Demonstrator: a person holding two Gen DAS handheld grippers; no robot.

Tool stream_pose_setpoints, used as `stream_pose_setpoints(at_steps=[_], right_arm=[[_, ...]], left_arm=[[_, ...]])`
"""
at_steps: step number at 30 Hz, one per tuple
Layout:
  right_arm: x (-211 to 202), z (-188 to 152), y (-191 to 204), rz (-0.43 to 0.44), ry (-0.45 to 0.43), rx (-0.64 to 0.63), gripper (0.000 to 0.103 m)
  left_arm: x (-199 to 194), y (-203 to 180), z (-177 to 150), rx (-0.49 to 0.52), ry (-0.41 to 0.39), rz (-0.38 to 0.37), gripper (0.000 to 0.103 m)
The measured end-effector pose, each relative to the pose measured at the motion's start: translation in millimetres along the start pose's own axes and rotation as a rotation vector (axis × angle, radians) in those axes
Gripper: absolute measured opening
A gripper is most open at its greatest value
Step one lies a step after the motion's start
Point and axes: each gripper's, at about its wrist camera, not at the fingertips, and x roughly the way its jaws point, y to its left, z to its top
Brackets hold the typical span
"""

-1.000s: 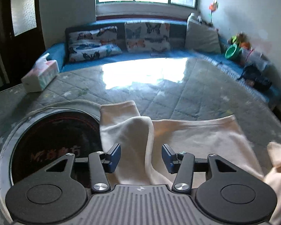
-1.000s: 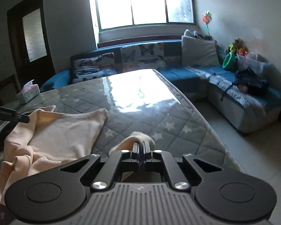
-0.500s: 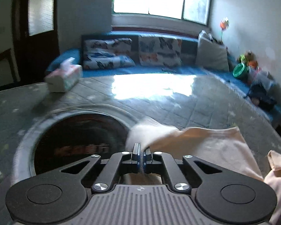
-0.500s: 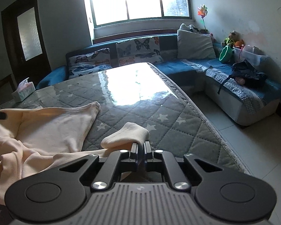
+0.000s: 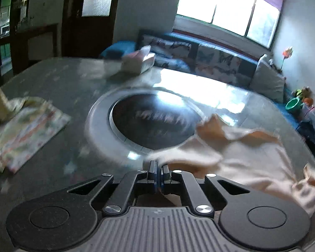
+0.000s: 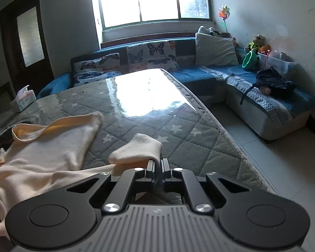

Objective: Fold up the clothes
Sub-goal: 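Lift the sweatshirt with both grippers and shake it open, then lay the sweatshirt flat on the table and open both grippers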

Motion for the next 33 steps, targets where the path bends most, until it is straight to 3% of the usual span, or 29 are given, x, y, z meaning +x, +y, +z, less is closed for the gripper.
stream_pose_setpoints(at_steps=[4,11,12,13,14,18,21,25,28,33], right_arm=[[4.5,1.5,-4.7,-0.028,0.016,-0.016,0.005],[20.7,5.2,-11.4,-0.054,0.061,-0.055,0.008],[22.0,4.3,-11.9,-0.053,0.07,-0.065,0.008],[23.0,3.5,-12.3,-0.051,0.079,-0.073,0.012],[22.5,2.7,-12.4,-0.048,0.082,-0.078,0.018],[11.9,-0.5,-13.4,-0.043,0.084,-0.096,0.025],[-3.3,-0.4,-14.1,-0.028,0.072,-0.098,0.028],[-30.8,2.8,-9.7,0.008,0.039,-0.13,0.033],[-51.1,5.9,-0.5,0.095,0.024,-0.168,0.033],[-64.5,-0.4,35.6,0.345,0.086,-0.247,0.033]], left_arm=[[-3.6,13.6,-15.7,-0.023,0.041,0.025,0.004],[0.1,9.8,-24.5,0.056,0.091,0.038,0.009],[-0.6,9.2,-25.8,0.069,0.096,0.036,0.016],[-2.6,7.4,-26.7,0.092,0.098,0.042,0.03],[-4.7,5.7,-28.5,0.117,0.091,0.057,0.034],[-14.3,4.3,-35.5,0.172,0.084,0.041,0.035],[-26.6,-0.2,-39.8,0.2,0.071,-0.012,0.035],[-43.8,-20.2,-49.1,0.288,0.05,-0.159,0.035],[-47.4,-38.8,-57.3,0.335,0.061,-0.262,0.035],[-42.6,-66.9,-73.3,0.406,0.115,-0.361,0.043]])
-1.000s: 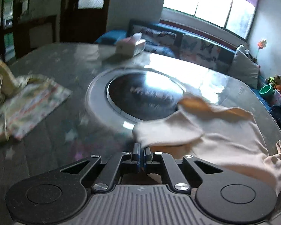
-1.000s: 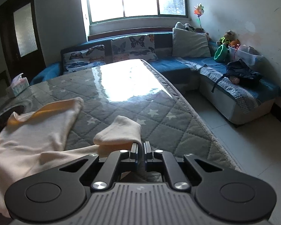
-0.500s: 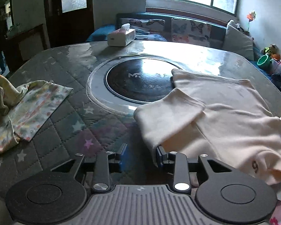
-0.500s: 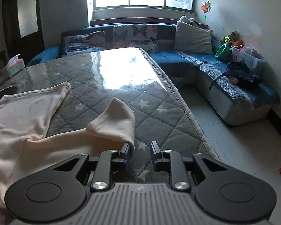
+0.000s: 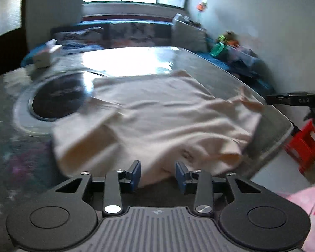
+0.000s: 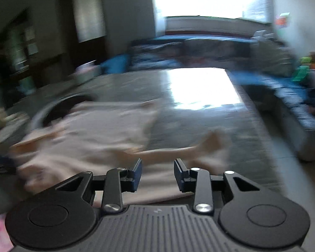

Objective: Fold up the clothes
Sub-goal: 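Lay the sweatshirt flat on the table and open both grippers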

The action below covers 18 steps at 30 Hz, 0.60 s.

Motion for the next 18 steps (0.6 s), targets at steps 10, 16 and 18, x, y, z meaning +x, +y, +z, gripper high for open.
stream_pose_setpoints(at_steps=[10,16,18], right_arm=[[35.7,-15.4,95.3,0.313,0.131,-0.241,0.034],[51.1,-32.3,120.4,0.264,0.174,-0.325,0.033],[51.4,-34.0,123.0,0.249,0.171,-0.357,0.028]], left_arm=[[19.9,-18.9,-10.9,0.042,0.057,-0.028,0.045],[32.6,-24.5,-9.8,0.06,0.08,-0.023,0.021],[32.9,-24.3,-8.6,0.064,0.08,-0.033,0.014]])
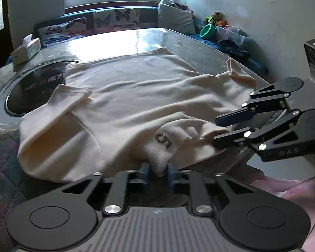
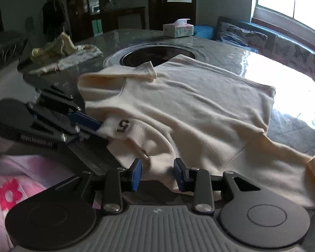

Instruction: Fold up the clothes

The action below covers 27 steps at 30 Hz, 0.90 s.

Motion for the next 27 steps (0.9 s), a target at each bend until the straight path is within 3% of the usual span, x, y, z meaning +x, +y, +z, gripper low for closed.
stream_pose_setpoints(at_steps=[1,2,5,9,10,12,16,21,27], right_arm=[[-0.5,-0.1,0.3,0.001,-0.002,-0.01,0.015],[-3.0,0.6,-0.5,0.007,-0.002,-0.021,0.011],[-11.3,2.6,-2.2,0.032,-0.001,-0.051,0.006],[-13.6,-0.2,0.5,0.088,0.048,-0.093,0.006],[-11.1,-1.5,1.2,0.1,0.065,-0.1,0.006],[-10.2,-2.3,-0.6,0.128,0.082,-0.099,0.012],[-26.1,8.6,-12.4,0.189,0.057,-0.078,0.02],[-31.6,30.8,-42.8,0.068,-0.036,-0.032,0.03],[8.3,49.1,-85.4,-0.028,-0.072,0.071,0.035]], left_arm=[[-2.7,-0.6,0.6,0.013,-0.003,-0.012,0.012],[-5.4,-1.1,1.3,0.025,-0.005,-0.023,0.012],[-13.5,-2.8,3.2,0.063,-0.013,-0.058,0.011],[-11.5,-3.1,1.7,0.104,0.021,-0.092,0.012],[-9.8,-2.4,1.1,0.106,0.037,-0.095,0.016],[-6.9,-0.7,0.1,0.111,0.065,-0.101,0.017],[-20.8,10.1,9.5,0.131,0.031,-0.13,0.019],[-24.6,28.1,37.1,0.077,-0.073,-0.089,0.03],[20.2,37.0,62.8,-0.035,-0.1,-0.095,0.031]])
